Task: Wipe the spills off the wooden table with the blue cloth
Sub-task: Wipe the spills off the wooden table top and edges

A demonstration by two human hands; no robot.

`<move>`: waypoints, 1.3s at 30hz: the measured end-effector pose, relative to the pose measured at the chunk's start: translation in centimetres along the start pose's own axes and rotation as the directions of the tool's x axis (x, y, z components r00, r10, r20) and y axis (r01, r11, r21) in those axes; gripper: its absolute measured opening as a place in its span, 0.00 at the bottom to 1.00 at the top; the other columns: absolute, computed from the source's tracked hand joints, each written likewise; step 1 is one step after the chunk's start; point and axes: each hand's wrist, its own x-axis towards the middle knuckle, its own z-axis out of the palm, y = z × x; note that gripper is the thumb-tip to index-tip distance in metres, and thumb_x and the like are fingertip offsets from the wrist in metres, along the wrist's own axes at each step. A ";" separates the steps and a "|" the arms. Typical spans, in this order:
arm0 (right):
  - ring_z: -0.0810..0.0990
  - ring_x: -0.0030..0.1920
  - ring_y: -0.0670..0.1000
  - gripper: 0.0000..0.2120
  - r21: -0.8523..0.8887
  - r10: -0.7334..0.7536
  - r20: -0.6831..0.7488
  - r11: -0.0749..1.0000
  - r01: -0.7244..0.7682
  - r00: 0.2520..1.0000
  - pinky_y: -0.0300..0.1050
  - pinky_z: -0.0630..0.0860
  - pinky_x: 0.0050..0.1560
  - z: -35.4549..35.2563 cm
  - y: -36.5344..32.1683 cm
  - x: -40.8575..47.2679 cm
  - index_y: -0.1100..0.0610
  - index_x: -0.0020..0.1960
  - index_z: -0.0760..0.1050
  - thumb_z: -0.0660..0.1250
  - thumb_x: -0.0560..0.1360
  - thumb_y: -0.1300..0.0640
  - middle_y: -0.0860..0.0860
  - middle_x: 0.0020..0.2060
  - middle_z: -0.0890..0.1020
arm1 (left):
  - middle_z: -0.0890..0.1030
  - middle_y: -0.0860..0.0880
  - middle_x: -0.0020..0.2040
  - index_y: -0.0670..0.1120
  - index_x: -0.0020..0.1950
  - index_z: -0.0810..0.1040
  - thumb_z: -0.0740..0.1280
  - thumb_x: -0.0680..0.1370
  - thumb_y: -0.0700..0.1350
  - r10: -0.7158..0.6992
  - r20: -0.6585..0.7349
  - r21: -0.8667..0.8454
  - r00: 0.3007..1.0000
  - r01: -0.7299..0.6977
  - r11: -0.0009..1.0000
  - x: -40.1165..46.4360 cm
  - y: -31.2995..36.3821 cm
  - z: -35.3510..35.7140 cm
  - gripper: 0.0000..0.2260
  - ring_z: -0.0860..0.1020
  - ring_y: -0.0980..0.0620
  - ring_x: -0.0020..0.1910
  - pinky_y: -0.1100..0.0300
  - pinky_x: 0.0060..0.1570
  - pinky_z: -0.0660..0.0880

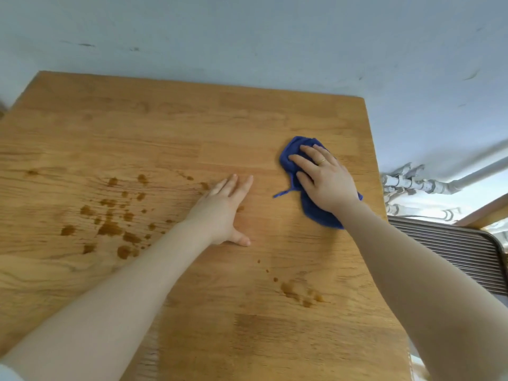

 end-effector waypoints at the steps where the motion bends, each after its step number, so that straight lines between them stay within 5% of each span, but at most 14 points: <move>1: 0.58 0.73 0.55 0.18 0.006 0.010 -0.013 1.000 -0.010 1.000 0.54 0.60 0.68 0.0 0.1 -0.2 0.47 0.68 0.67 0.55 0.80 0.50 0.50 0.71 0.66 | 0.39 0.49 0.77 0.55 0.75 0.35 0.72 0.68 0.60 -0.007 -0.013 0.004 1.000 0.007 1.000 -0.2 0.1 0.0 0.52 0.42 0.50 0.76 0.53 0.73 0.48; 6: 0.68 0.68 0.56 0.18 0.012 -0.122 -0.093 0.992 0.124 0.988 0.52 0.67 0.63 -0.6 1.0 -6.9 0.53 0.61 0.75 0.55 0.76 0.51 0.51 0.65 0.74 | 0.46 0.49 0.78 0.50 0.77 0.44 0.61 0.74 0.62 -0.030 -0.242 -0.041 0.970 0.020 0.999 -0.9 3.4 0.3 0.40 0.47 0.49 0.76 0.52 0.73 0.52; 10: 0.69 0.67 0.57 0.18 0.009 -0.219 -0.032 0.976 0.220 0.975 0.54 0.70 0.61 -1.7 4.3 -6.0 0.53 0.61 0.75 0.56 0.76 0.51 0.52 0.64 0.75 | 0.39 0.44 0.77 0.48 0.77 0.39 0.66 0.67 0.69 -0.120 -0.137 0.035 0.983 0.126 0.991 0.4 5.9 0.6 0.52 0.44 0.45 0.76 0.51 0.73 0.48; 14: 0.71 0.65 0.59 0.19 0.028 -0.111 -0.068 0.993 0.113 0.992 0.57 0.72 0.60 -1.8 6.9 -1.6 0.53 0.61 0.75 0.56 0.75 0.50 0.53 0.63 0.76 | 0.33 0.38 0.75 0.45 0.75 0.34 0.66 0.61 0.73 -0.254 -0.135 0.144 0.958 0.272 0.951 1.5 6.2 1.3 0.60 0.41 0.41 0.76 0.49 0.73 0.43; 20: 0.69 0.66 0.63 0.22 -0.005 0.053 -0.078 0.999 -0.053 0.996 0.59 0.69 0.61 -1.5 5.0 -1.9 0.55 0.63 0.74 0.50 0.75 0.49 0.57 0.65 0.74 | 0.40 0.42 0.77 0.44 0.76 0.37 0.62 0.59 0.76 -0.300 -0.107 0.154 0.948 0.314 0.937 1.2 6.1 1.3 0.61 0.41 0.45 0.76 0.50 0.74 0.40; 23: 0.69 0.67 0.61 0.20 -0.017 -0.165 -0.035 0.986 0.164 0.986 0.57 0.68 0.62 -0.8 1.7 -4.9 0.53 0.64 0.73 0.52 0.77 0.48 0.56 0.66 0.73 | 0.40 0.45 0.77 0.46 0.77 0.39 0.65 0.59 0.75 -0.322 -0.110 0.089 0.940 0.332 0.939 1.1 6.3 1.2 0.60 0.39 0.45 0.76 0.51 0.73 0.43; 27: 0.67 0.68 0.58 0.19 0.023 -0.504 0.072 0.863 0.504 0.861 0.53 0.66 0.65 -0.4 1.9 -3.8 0.50 0.65 0.72 0.53 0.77 0.48 0.53 0.67 0.72 | 0.38 0.48 0.77 0.47 0.77 0.39 0.67 0.60 0.73 -0.335 -0.083 0.004 0.938 0.337 0.942 1.1 6.2 1.1 0.58 0.37 0.47 0.76 0.50 0.73 0.43; 29: 0.66 0.69 0.58 0.19 0.021 -0.441 0.054 0.897 0.441 0.896 0.53 0.66 0.65 -0.4 2.3 -1.4 0.49 0.66 0.71 0.53 0.78 0.48 0.53 0.67 0.71 | 0.37 0.49 0.77 0.48 0.77 0.39 0.68 0.62 0.71 -0.311 -0.084 -0.070 0.947 0.306 0.949 0.5 5.6 1.0 0.57 0.37 0.48 0.75 0.50 0.73 0.44; 33: 0.53 0.74 0.56 0.20 0.034 -0.080 0.063 0.996 0.078 0.995 0.52 0.55 0.70 0.2 -0.5 0.9 0.47 0.71 0.62 0.53 0.80 0.50 0.52 0.74 0.60 | 0.38 0.53 0.77 0.51 0.77 0.43 0.70 0.66 0.63 -0.178 -0.152 -0.081 0.972 0.168 0.983 -2.0 4.0 -0.3 0.50 0.40 0.53 0.76 0.51 0.73 0.48; 39: 0.50 0.74 0.56 0.22 0.053 -0.357 0.154 0.934 0.353 0.921 0.52 0.50 0.72 1.2 -7.1 -4.2 0.47 0.73 0.59 0.52 0.79 0.51 0.52 0.75 0.57 | 0.42 0.49 0.78 0.47 0.77 0.42 0.70 0.64 0.67 -0.293 -0.116 0.035 0.949 0.298 0.954 -4.3 -0.4 -0.6 0.54 0.43 0.49 0.76 0.51 0.74 0.50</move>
